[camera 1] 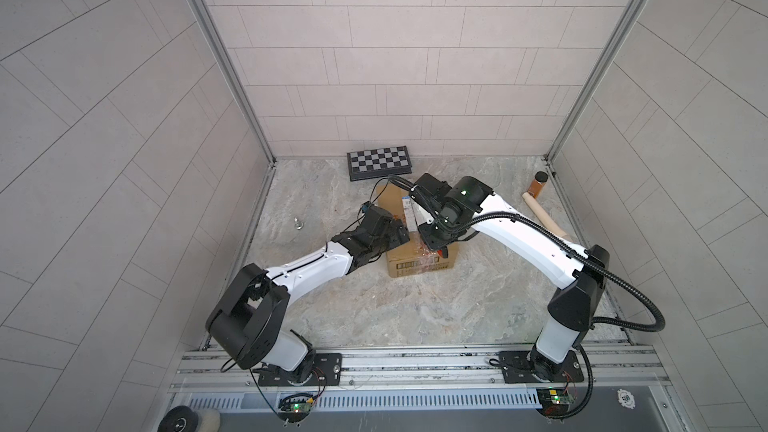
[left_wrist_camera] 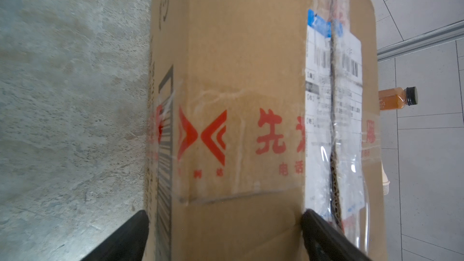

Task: Unpack the express box
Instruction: 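Continue slicing the seam tape to the box edge nearest the robot with the right gripper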

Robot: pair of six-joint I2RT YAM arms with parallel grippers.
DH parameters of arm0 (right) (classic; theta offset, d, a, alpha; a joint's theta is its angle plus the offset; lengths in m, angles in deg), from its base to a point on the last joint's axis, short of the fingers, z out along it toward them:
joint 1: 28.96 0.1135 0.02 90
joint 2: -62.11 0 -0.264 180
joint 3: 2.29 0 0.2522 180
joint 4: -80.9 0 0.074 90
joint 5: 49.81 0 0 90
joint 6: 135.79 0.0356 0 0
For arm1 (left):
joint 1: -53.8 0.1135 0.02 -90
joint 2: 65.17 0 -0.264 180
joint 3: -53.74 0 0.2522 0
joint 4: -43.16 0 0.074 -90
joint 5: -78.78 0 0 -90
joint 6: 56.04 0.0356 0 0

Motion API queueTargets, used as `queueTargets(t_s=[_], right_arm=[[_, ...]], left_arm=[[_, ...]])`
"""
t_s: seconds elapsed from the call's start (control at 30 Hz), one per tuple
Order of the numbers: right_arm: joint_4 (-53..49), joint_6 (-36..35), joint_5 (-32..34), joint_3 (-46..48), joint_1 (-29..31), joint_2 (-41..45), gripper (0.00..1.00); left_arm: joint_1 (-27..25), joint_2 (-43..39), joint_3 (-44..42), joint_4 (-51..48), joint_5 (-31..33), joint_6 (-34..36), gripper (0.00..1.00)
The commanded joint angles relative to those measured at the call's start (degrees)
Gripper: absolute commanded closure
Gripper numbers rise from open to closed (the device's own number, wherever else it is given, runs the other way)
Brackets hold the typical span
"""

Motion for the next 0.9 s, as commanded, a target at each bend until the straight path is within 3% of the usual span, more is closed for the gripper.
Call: queueTargets(t_s=[0.0,0.2,0.7,0.87], right_arm=[[-10.98,-1.92,-15.52,1.53,3.69,4.48,1.0],[-9.54,-2.14,-16.77,3.06,4.04,4.13,1.0],[5.28,-1.11,-18.23,2.95,4.04,-5.46,1.0],[4.32,-0.73,-18.23,3.16,4.12,-4.29,1.0]], left_arm=[[0.28,5.59,-4.15,-13.7,4.53,0.9,0.03],[0.23,5.25,-3.97,-13.85,4.75,0.93,0.03],[0.17,2.43,-3.72,-13.09,3.53,0.27,0.03],[-0.09,3.04,-3.8,-12.65,3.31,-0.05,0.03]])
